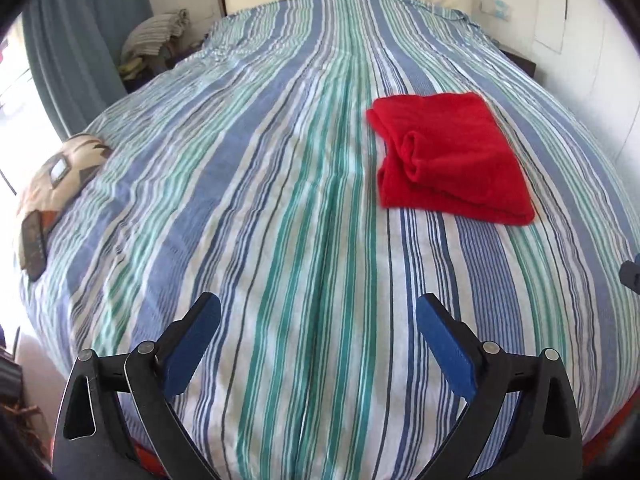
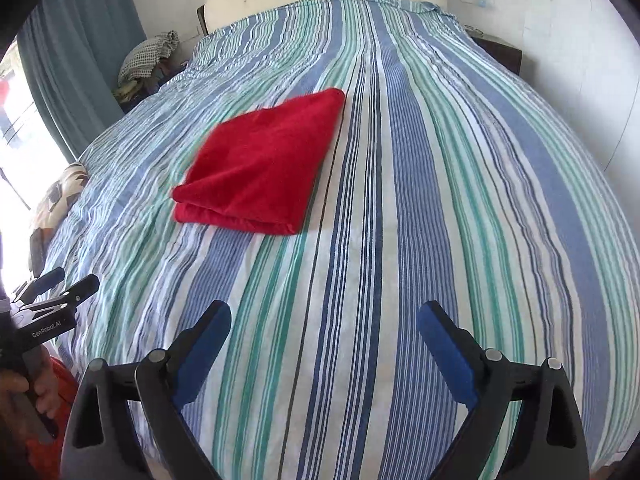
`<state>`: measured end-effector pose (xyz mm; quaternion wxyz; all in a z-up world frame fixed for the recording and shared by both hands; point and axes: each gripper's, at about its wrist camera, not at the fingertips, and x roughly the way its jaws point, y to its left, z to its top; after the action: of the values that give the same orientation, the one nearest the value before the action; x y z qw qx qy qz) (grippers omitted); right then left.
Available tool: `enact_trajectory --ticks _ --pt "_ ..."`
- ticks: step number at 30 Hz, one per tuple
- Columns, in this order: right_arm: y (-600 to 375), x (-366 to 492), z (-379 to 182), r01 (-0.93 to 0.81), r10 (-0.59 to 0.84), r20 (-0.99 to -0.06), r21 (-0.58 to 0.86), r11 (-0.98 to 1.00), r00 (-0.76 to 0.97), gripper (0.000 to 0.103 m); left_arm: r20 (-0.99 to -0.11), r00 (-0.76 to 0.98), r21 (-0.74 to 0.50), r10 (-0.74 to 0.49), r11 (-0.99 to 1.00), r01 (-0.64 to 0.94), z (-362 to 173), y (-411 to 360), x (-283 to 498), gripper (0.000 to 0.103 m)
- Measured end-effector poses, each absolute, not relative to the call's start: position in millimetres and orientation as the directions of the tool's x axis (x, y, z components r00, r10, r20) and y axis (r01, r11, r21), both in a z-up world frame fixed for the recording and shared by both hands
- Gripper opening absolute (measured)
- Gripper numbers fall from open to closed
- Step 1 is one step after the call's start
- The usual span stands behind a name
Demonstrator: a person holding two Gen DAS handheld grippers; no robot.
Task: Fold small clothes
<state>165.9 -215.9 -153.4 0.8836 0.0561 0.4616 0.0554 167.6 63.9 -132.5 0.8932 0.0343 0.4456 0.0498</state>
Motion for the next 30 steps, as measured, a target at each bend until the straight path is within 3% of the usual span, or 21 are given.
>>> enact_trajectory --ticks 6,15,24,30 --pt "-200.3 132.2 -108.6 -0.076 0.143 -0.788 0.122 0.99 0.6 0.097 -0.727 0.662 0.188 0.182 0.98 -0.063 -89.0 48.7 140.4 0.099" --pt "-187.8 100.0 -73.6 -0.107 0.105 -0.763 0.047 0.993 0.638 0.099 -0.714 0.684 0.174 0.149 0.984 -0.033 -57.9 32.2 119.3 0.099" --pt "-192.1 67.2 -54.5 -0.115 0.116 -0.772 0.056 0.992 0.624 0.102 -0.78 0.606 0.183 0.153 0.983 -0.012 -40.7 23.2 85.9 0.099" --pt "-191.8 28.9 -58.6 -0.144 0.137 -0.799 0.064 0.988 0.585 0.102 -0.767 0.624 0.224 0.149 0.974 0.043 -31.5 23.0 38.6 0.1"
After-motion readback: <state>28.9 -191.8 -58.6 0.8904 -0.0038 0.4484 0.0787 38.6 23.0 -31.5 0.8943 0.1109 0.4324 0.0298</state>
